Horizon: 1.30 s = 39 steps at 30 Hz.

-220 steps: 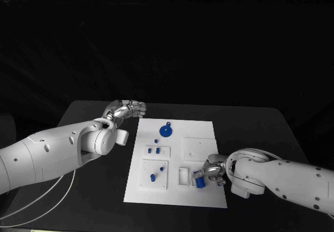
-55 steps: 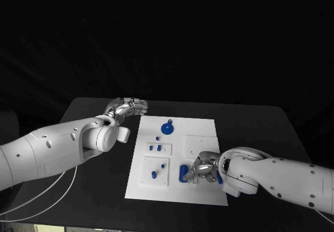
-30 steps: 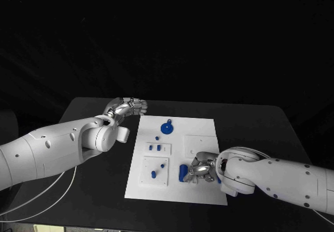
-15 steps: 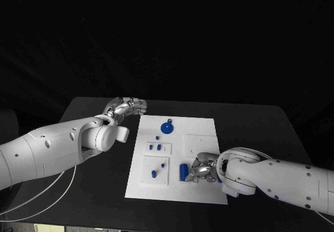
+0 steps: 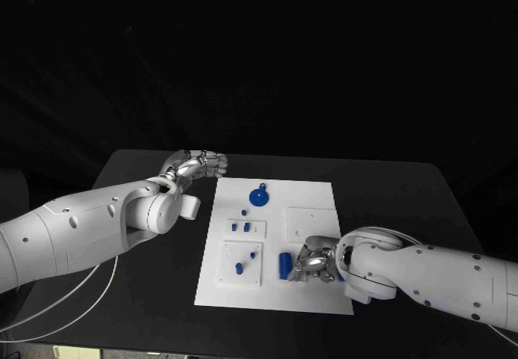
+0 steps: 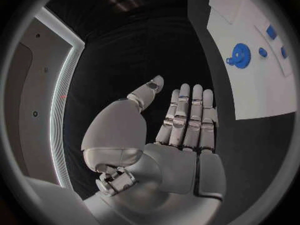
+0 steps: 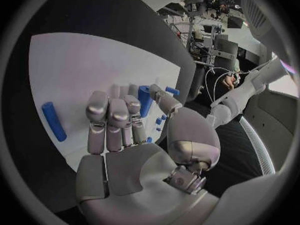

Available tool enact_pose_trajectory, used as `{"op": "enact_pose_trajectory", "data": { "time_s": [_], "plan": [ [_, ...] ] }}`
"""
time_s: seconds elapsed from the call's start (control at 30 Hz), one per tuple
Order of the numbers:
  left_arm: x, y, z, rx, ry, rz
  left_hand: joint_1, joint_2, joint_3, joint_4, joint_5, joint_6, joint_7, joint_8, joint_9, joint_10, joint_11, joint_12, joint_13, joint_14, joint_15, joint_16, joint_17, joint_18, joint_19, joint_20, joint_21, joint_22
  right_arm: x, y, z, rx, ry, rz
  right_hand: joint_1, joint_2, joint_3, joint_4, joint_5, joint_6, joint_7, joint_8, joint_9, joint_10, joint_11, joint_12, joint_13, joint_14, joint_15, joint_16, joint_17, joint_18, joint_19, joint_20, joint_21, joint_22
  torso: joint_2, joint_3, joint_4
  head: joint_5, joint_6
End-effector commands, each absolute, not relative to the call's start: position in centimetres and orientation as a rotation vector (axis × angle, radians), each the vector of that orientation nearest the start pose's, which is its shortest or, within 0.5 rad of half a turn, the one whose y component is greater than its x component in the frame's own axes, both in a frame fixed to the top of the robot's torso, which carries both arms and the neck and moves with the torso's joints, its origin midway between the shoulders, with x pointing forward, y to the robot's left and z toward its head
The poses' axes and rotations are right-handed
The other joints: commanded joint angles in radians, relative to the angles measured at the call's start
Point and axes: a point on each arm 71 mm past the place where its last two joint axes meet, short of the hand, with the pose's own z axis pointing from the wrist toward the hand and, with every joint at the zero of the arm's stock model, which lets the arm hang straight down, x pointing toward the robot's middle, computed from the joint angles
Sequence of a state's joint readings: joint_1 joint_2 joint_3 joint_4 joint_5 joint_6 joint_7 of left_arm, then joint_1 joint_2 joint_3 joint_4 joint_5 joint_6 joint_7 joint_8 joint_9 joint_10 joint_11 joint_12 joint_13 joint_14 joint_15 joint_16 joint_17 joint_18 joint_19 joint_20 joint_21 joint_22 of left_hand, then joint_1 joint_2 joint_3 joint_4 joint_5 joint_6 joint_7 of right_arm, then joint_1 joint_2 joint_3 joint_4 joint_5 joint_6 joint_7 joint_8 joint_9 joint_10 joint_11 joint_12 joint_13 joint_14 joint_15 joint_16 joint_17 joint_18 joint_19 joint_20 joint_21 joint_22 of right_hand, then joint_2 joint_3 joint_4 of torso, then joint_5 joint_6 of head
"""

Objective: Assemble the parts on the task board

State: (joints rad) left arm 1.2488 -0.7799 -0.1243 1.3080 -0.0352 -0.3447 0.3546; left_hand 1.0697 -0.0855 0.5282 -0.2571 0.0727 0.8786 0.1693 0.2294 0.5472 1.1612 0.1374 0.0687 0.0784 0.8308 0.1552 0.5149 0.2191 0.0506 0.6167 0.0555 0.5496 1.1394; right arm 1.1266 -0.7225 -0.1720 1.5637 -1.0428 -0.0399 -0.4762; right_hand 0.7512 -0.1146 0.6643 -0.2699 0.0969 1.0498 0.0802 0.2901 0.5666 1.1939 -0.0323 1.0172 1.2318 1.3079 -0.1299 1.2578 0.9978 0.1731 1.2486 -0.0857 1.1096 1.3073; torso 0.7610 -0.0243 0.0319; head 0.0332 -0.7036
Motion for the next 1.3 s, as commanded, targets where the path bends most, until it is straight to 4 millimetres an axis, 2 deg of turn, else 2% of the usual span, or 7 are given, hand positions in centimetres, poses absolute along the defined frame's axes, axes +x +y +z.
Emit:
{"op": "enact_pose_trajectory", "data": {
  "time_s": [0.03, 0.23, 0.6, 0.83, 0.93, 1.0, 1.3],
  "plan": [
    [52.65, 24.63, -19.66, -1.098, 1.422, -1.324, -0.009, 0.003, -0.002, 0.006, -0.006, -0.007, 0.0, 0.006, -0.001, -0.001, 0.003, 0.005, -0.001, 0.003, 0.006, -0.004, 0.002, 0.02, -0.001, 0.005, -0.005, 0.001, 42.25, -14.76, -29.37, 0.137, 2.417, 0.561, 0.003, -0.022, -0.012, -0.008, -0.02, 0.005, 0.001, -0.007, -0.001, 0.005, 0.003, -0.007, 0.001, 0.003, -0.004, -0.003, 0.001, 0.089, -0.001, 0.007, 0.003, 0.016, 0.0, -0.0001, 0.0004, 0.0, -0.001],
    [52.65, 24.63, -19.66, -1.097, 1.423, -1.323, -0.009, 0.003, -0.002, 0.006, -0.006, -0.007, 0.0, 0.007, -0.001, 0.0, 0.003, 0.005, -0.001, 0.003, 0.006, -0.004, 0.002, 0.02, -0.001, 0.005, -0.005, 0.001, 42.27, -14.75, -29.39, 0.133, 2.415, 0.552, 0.018, -0.008, -0.016, -0.011, -0.037, 0.008, 0.0, -0.007, -0.001, 0.006, 0.002, -0.008, 0.002, 0.004, -0.005, -0.004, 0.002, 0.089, 0.0, 0.006, 0.002, 0.014, 0.0, -0.0004, 0.0003, 0.0, -0.002],
    [52.65, 24.63, -19.67, -1.098, 1.423, -1.32, -0.008, 0.002, -0.001, 0.006, -0.006, -0.007, 0.0, 0.007, -0.001, 0.0, 0.003, 0.005, -0.001, 0.003, 0.006, -0.004, 0.002, 0.02, -0.001, 0.005, -0.005, 0.002, 42.37, -14.78, -29.37, 0.149, 2.401, 0.548, 0.027, -0.011, -0.02, -0.011, -0.035, 0.009, 0.0, -0.008, -0.002, 0.007, 0.002, -0.009, 0.003, 0.004, -0.005, -0.005, 0.002, 0.089, 0.0, 0.006, 0.001, 0.014, 0.0, 0.0002, 0.0, 0.001, -0.002],
    [52.66, 24.62, -19.68, -1.099, 1.424, -1.319, -0.008, 0.003, -0.001, 0.006, -0.006, -0.007, 0.0, 0.007, -0.002, 0.0, 0.003, 0.005, -0.001, 0.003, 0.006, -0.005, 0.003, 0.02, -0.001, 0.005, -0.005, 0.002, 42.46, -14.65, -29.37, 0.139, 2.387, 0.535, -0.003, 0.046, -0.017, 0.025, -0.041, 0.012, 0.0, -0.01, -0.004, 0.008, 0.001, -0.011, 0.003, 0.004, -0.005, -0.006, 0.004, 0.089, -0.001, 0.009, -0.001, 0.013, 0.0, 0.0003, -0.0004, 0.001, -0.002],
    [52.66, 24.66, -19.69, -1.1, 1.423, -1.316, -0.008, 0.003, -0.001, 0.006, -0.006, -0.007, 0.0, 0.007, -0.002, 0.0, 0.003, 0.005, -0.001, 0.003, 0.006, -0.005, 0.003, 0.02, -0.001, 0.005, -0.005, 0.002, 42.46, -14.64, -29.41, 0.138, 2.39, 0.536, -0.014, 0.049, 0.017, 0.048, -0.048, 0.013, -0.001, -0.011, -0.003, 0.009, 0.0, -0.012, 0.004, 0.003, -0.006, -0.005, 0.006, 0.089, -0.002, 0.007, -0.002, 0.013, 0.0, 0.0001, 0.0, 0.001, -0.003],
    [52.67, 24.65, -19.69, -1.1, 1.423, -1.316, -0.008, 0.003, -0.001, 0.006, -0.006, -0.007, 0.0, 0.007, -0.002, 0.0, 0.003, 0.005, -0.001, 0.004, 0.006, -0.005, 0.003, 0.02, -0.001, 0.005, -0.006, 0.002, 42.43, -14.6, -29.43, 0.135, 2.393, 0.537, -0.021, 0.075, 0.039, 0.067, -0.048, 0.013, -0.002, -0.011, -0.003, 0.008, 0.0, -0.013, 0.004, 0.002, -0.007, -0.006, 0.006, 0.089, -0.003, 0.007, -0.003, 0.013, 0.0, -0.0001, -0.0001, 0.0, -0.003],
    [52.66, 24.65, -19.71, -1.101, 1.426, -1.314, -0.008, 0.003, -0.001, 0.007, -0.006, -0.007, 0.0, 0.008, -0.002, 0.0, 0.003, 0.005, -0.001, 0.004, 0.006, -0.005, 0.004, 0.02, -0.001, 0.005, -0.006, 0.003, 42.31, -14.57, -29.49, 0.122, 2.408, 0.54, -0.017, 0.068, 0.092, 0.04, -0.03, 0.013, 0.001, -0.013, -0.003, 0.009, 0.002, -0.013, 0.007, 0.003, -0.004, -0.005, 0.008, 0.089, -0.003, 0.008, 0.005, 0.017, 0.0, -0.0004, 0.0, -0.002, -0.003]
  ]
}}
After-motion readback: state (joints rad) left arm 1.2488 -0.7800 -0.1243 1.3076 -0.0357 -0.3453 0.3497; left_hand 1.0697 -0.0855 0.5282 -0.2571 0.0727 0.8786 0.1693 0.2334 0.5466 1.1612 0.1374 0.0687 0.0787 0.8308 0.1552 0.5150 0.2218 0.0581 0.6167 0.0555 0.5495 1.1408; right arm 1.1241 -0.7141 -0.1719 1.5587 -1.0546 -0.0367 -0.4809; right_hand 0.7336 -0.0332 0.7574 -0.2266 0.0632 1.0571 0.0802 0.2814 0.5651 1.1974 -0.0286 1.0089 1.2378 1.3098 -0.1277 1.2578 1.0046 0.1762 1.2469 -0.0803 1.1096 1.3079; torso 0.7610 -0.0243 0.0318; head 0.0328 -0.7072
